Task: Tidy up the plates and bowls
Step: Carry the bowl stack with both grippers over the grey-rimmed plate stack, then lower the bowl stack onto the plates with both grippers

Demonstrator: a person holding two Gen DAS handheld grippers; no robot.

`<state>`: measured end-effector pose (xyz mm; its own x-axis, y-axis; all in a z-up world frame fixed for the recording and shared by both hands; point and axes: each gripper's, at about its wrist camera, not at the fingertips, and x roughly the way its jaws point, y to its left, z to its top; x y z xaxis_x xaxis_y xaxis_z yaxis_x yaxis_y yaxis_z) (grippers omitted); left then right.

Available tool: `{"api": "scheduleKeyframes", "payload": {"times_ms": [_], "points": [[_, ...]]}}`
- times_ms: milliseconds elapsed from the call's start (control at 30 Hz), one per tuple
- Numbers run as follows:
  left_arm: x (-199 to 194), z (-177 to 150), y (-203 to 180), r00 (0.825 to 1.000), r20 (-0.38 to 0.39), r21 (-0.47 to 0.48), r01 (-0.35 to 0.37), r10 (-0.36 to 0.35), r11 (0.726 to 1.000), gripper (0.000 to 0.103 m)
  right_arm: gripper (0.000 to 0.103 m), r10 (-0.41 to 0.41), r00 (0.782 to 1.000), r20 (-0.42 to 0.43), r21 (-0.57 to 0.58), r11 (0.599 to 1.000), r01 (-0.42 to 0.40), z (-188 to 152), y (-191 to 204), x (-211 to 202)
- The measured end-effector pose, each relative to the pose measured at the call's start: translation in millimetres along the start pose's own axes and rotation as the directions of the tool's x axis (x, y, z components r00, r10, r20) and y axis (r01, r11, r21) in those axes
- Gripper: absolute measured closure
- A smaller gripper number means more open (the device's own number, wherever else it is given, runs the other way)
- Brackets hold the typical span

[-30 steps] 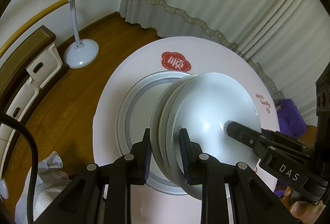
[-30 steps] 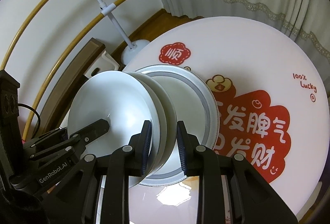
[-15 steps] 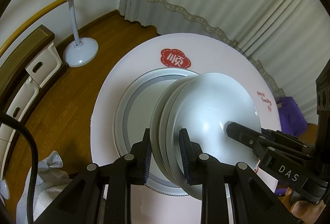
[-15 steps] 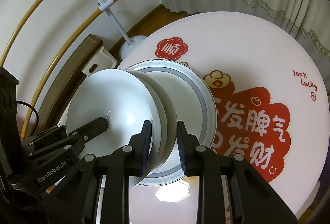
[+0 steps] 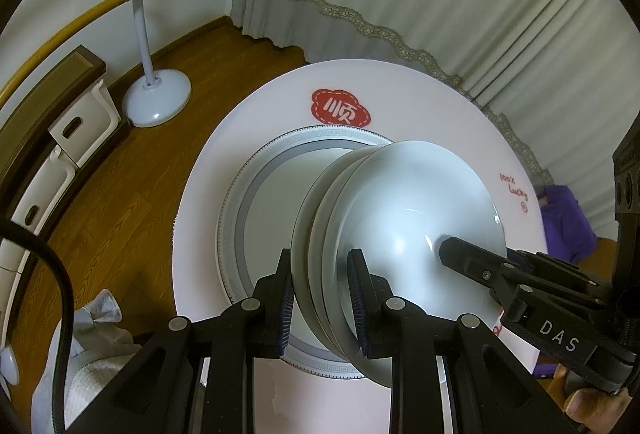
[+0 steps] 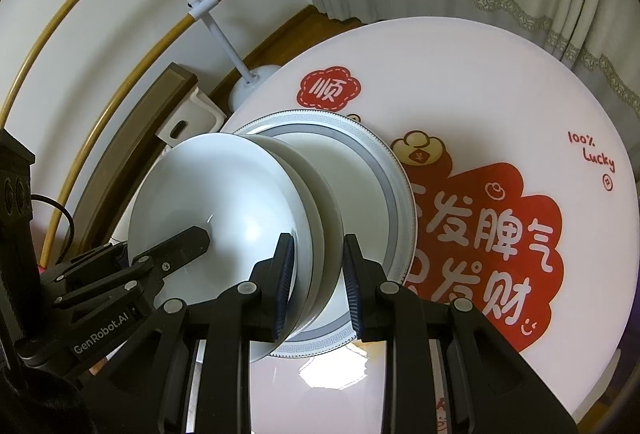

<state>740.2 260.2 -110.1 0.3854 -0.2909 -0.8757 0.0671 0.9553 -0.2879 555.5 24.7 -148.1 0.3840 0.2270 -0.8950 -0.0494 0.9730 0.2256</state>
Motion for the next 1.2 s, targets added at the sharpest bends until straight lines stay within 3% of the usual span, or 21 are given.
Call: {"api": "scheduleKeyframes", "payload": {"times_ms": [1200], "points": [[2.6, 4.3, 5.8, 1.000, -0.015, -0.039, 0.015, -0.015, 0.999, 0.080, 0.078, -0.010, 1.000, 0.005, 0.004, 1.000, 0.010, 3.0, 0.8, -0.5]]}}
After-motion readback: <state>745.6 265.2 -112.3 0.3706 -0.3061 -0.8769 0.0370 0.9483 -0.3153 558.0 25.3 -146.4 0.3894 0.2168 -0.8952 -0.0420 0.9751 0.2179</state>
